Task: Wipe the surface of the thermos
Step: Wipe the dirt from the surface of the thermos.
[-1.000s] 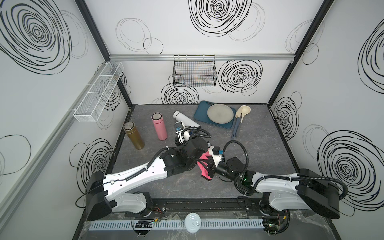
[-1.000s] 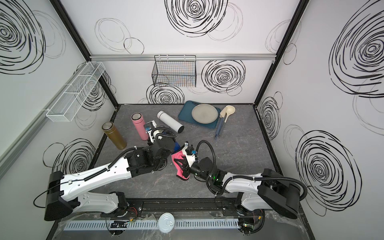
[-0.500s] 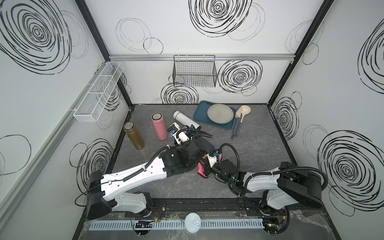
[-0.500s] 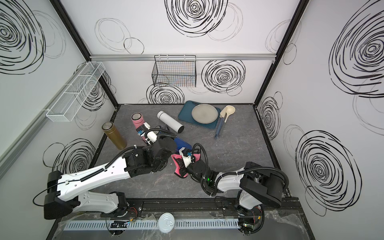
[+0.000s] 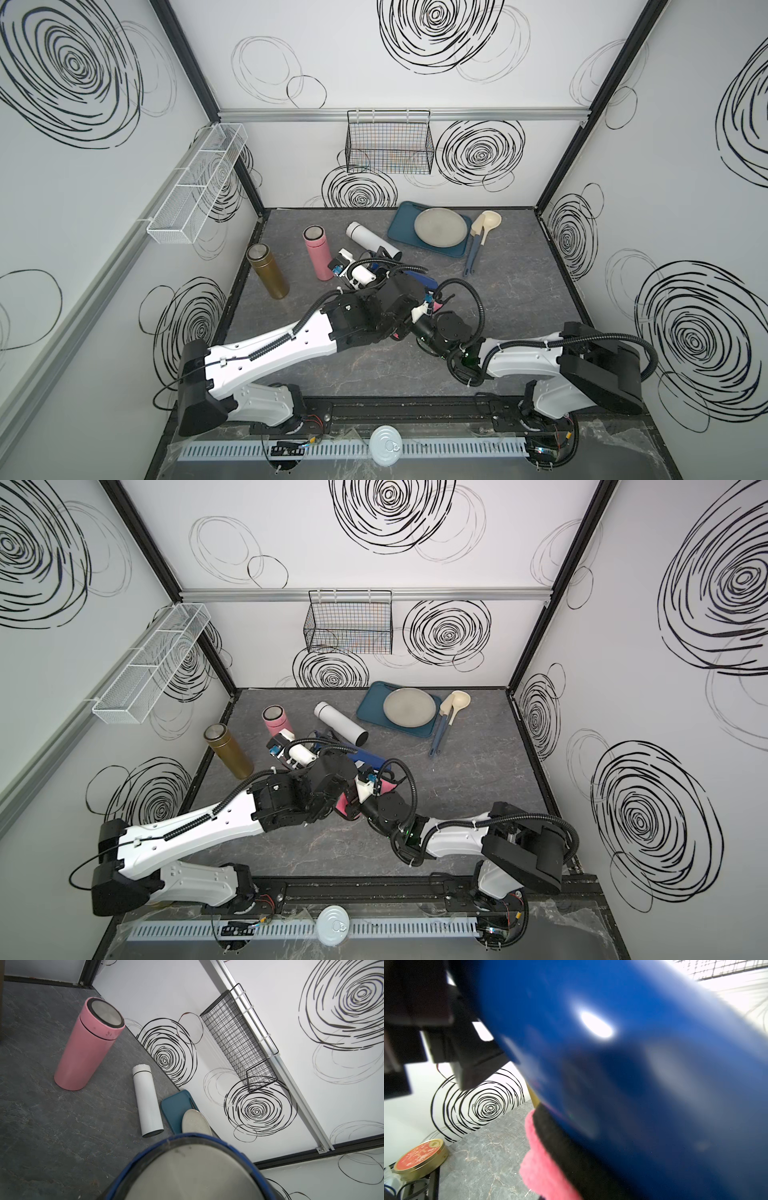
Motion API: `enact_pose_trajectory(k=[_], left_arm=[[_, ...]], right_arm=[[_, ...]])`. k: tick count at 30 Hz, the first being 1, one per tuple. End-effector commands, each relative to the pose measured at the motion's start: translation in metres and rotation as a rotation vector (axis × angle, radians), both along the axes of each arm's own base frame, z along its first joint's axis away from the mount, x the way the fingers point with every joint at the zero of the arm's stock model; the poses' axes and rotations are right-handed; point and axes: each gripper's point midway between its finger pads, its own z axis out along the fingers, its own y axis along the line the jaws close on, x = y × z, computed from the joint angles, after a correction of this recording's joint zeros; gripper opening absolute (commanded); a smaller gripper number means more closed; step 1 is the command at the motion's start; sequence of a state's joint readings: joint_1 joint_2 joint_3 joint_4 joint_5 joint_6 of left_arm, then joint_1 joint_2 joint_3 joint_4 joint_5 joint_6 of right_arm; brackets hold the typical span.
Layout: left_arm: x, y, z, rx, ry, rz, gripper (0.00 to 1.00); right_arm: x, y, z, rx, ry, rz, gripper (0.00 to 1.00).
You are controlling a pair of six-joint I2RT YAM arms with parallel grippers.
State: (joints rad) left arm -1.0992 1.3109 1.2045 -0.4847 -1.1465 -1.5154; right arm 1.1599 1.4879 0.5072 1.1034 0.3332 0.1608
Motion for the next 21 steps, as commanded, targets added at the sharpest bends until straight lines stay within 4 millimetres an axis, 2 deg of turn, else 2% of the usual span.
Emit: enact_pose_trajectory(k=[1, 3, 5, 11, 15, 18, 21], left_arm=[[-0.012, -0.017, -0.017, -0.019, 0.092, -0.085, 0.0], [-0.012, -0.019, -0.019, -0.023, 0.099, -0.088, 0.0], [-0.012, -0.02, -0.022, -0.028, 0.107, -0.089, 0.0], [-0.014, -0.022, -0.03, -0.058, 0.139, -0.088, 0.0], [-0.015, -0.021, -0.032, -0.064, 0.145, -0.083, 0.0], [-0.016, -0.019, -0.033, -0.064, 0.145, -0.071, 0.0], [-0.016, -0.016, -0.033, -0.066, 0.144, -0.063, 0.0]], right_arm=[[0.02, -0.031, -0.007, 0.05, 0.019, -0.16, 0.0], [0.019, -0.036, -0.016, 0.028, 0.026, -0.176, 0.0], [0.018, -0.035, -0.014, 0.031, 0.014, -0.178, 0.0], [0.019, -0.003, 0.023, 0.082, -0.073, -0.132, 0.0], [0.027, 0.003, 0.033, 0.122, -0.088, -0.161, 0.0], [0.029, -0.001, 0.021, 0.106, -0.062, -0.181, 0.0], [0.033, -0.026, -0.006, 0.063, -0.021, -0.269, 0.0]])
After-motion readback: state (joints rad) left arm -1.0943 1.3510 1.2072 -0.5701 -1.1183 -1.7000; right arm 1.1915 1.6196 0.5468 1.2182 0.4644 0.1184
